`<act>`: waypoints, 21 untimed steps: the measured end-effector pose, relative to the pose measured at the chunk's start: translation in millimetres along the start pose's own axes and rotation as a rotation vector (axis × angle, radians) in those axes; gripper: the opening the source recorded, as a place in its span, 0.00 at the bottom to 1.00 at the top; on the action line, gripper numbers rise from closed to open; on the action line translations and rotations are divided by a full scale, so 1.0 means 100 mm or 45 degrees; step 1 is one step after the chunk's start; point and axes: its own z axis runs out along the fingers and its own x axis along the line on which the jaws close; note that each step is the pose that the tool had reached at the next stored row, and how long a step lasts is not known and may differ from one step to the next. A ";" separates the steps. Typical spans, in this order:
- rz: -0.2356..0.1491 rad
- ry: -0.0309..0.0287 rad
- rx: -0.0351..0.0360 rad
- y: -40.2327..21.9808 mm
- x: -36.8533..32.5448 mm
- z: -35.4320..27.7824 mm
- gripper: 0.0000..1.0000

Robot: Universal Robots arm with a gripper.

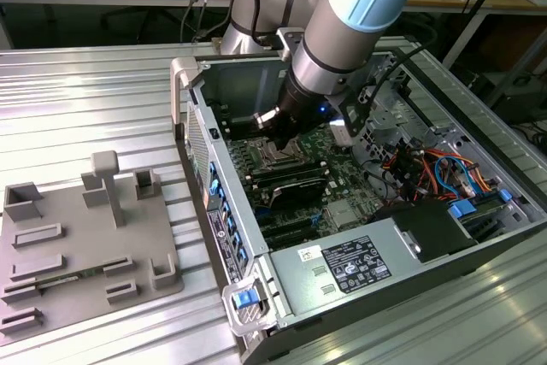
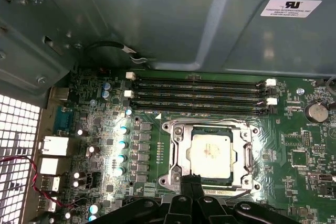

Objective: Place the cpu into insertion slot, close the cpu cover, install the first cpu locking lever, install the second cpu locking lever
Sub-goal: 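Install the second cpu locking lever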

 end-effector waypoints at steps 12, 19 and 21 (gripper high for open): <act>0.000 0.0000 0.0001 -0.002 -0.039 0.000 0.11; 0.000 0.0000 0.0000 -0.007 -0.128 0.001 0.11; 0.000 0.0000 0.0000 -0.007 -0.133 0.001 0.11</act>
